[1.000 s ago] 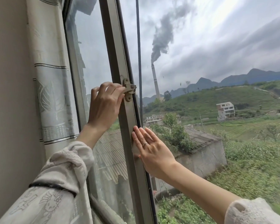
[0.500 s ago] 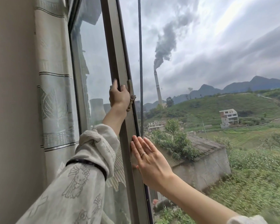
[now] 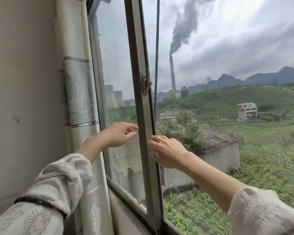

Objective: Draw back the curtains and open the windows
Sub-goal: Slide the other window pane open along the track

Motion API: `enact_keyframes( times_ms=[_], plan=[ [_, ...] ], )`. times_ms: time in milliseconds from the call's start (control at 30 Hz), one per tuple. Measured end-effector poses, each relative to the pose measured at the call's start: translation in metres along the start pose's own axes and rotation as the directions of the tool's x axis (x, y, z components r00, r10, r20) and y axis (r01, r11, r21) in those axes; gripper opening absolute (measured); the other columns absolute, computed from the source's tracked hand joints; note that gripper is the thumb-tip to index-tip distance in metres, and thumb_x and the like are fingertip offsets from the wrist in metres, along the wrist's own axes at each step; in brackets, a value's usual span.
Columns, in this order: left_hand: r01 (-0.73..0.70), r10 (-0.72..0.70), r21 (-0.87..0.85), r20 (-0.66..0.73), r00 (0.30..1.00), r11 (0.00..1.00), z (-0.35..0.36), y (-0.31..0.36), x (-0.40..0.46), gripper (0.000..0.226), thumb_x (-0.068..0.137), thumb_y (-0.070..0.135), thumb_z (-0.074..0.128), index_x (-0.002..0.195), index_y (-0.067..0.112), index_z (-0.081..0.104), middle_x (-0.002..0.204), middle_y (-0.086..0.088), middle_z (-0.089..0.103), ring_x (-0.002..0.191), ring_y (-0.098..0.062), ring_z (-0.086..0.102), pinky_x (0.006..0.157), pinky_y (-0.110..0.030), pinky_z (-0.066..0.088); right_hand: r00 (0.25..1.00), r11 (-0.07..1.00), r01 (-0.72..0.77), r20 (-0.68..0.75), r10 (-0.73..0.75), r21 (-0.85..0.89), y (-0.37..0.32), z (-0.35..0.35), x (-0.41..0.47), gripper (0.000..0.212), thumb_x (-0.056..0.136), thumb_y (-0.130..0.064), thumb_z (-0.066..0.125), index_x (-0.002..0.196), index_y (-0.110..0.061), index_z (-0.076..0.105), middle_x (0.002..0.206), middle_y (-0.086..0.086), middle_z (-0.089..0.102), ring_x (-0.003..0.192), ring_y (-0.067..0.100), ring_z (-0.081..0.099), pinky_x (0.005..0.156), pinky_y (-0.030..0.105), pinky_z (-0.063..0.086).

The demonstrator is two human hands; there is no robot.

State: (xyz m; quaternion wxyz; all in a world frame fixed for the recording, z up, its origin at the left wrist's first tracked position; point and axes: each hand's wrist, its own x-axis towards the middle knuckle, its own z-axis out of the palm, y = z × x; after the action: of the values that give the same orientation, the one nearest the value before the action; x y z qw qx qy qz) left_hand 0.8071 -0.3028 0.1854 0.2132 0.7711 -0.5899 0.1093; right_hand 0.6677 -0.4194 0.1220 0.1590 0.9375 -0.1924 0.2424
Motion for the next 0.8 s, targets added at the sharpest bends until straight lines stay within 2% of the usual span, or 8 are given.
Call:
enact_keyframes(
  times_ms=[67,167,300,433,567,700,800],
  plan=[
    [0.015,-0.015,-0.082,-0.010,1.000,0.997,0.011,0.006,-0.036,0.032,0.091,0.033,0.047,0.122,0.027,0.055,0.116,-0.001,0.064,0.099,-0.012,0.059,0.092,-0.028,0.042,0.999,1.000,-0.013,0.037,0.013,-0.013,-0.008,-0.008,-0.031,0.038,0.095,-0.029,0.040,0.126,-0.010,0.050,0.141,0.013,0.043,0.128,0.029,0.041,0.094,0.044,0.043],
    [0.031,-0.024,-0.229,0.034,0.999,0.973,0.036,0.027,-0.096,0.028,0.091,0.031,0.049,0.117,0.026,0.059,0.108,-0.004,0.066,0.099,-0.016,0.060,0.094,-0.032,0.045,0.997,1.000,-0.029,0.077,0.029,0.003,-0.022,-0.017,-0.090,0.034,0.095,-0.028,0.039,0.119,-0.010,0.056,0.128,0.012,0.053,0.115,0.030,0.051,0.087,0.041,0.047],
    [0.036,0.002,-0.263,0.144,0.990,0.964,0.072,0.065,-0.166,0.027,0.092,0.033,0.047,0.116,0.029,0.060,0.103,0.004,0.065,0.100,-0.013,0.058,0.087,-0.028,0.043,0.979,0.999,-0.045,0.199,0.043,0.004,-0.035,-0.023,-0.176,0.032,0.094,-0.023,0.041,0.120,-0.016,0.058,0.122,0.010,0.059,0.110,0.028,0.056,0.086,0.040,0.051],
    [0.039,0.012,-0.294,0.169,0.985,0.955,0.095,0.104,-0.225,0.027,0.091,0.031,0.048,0.114,0.029,0.061,0.097,0.006,0.063,0.084,-0.007,0.055,0.077,-0.023,0.038,0.925,0.999,-0.040,0.376,0.047,-0.026,-0.046,-0.035,-0.260,0.035,0.095,-0.026,0.038,0.119,-0.011,0.058,0.124,0.012,0.058,0.111,0.030,0.057,0.089,0.041,0.051],
    [-0.003,0.071,-0.305,0.214,0.974,0.952,0.112,0.167,-0.276,0.030,0.091,0.030,0.047,0.119,0.028,0.057,0.103,0.002,0.063,0.089,-0.014,0.057,0.083,-0.025,0.042,0.866,0.994,-0.083,0.488,0.107,-0.072,-0.042,-0.071,-0.348,0.038,0.096,-0.031,0.038,0.127,-0.015,0.052,0.129,0.011,0.056,0.116,0.032,0.054,0.093,0.042,0.048],
    [-0.086,0.167,-0.329,0.224,0.960,0.940,0.127,0.242,-0.308,0.030,0.091,0.028,0.047,0.119,0.026,0.058,0.108,-0.001,0.066,0.084,-0.013,0.055,0.082,-0.025,0.042,0.860,0.980,-0.186,0.469,0.200,-0.076,-0.025,-0.114,-0.433,0.036,0.096,-0.028,0.038,0.124,-0.015,0.055,0.126,0.010,0.059,0.114,0.029,0.055,0.089,0.039,0.049],
    [-0.119,0.227,-0.391,0.244,0.943,0.913,0.135,0.310,-0.331,0.031,0.093,0.026,0.046,0.122,0.024,0.056,0.115,-0.003,0.064,0.092,-0.013,0.056,0.081,-0.023,0.040,0.838,0.968,-0.211,0.485,0.252,-0.137,-0.007,-0.145,-0.514,0.033,0.095,-0.026,0.036,0.116,-0.012,0.057,0.118,0.012,0.061,0.110,0.031,0.056,0.085,0.039,0.048]
  ],
)
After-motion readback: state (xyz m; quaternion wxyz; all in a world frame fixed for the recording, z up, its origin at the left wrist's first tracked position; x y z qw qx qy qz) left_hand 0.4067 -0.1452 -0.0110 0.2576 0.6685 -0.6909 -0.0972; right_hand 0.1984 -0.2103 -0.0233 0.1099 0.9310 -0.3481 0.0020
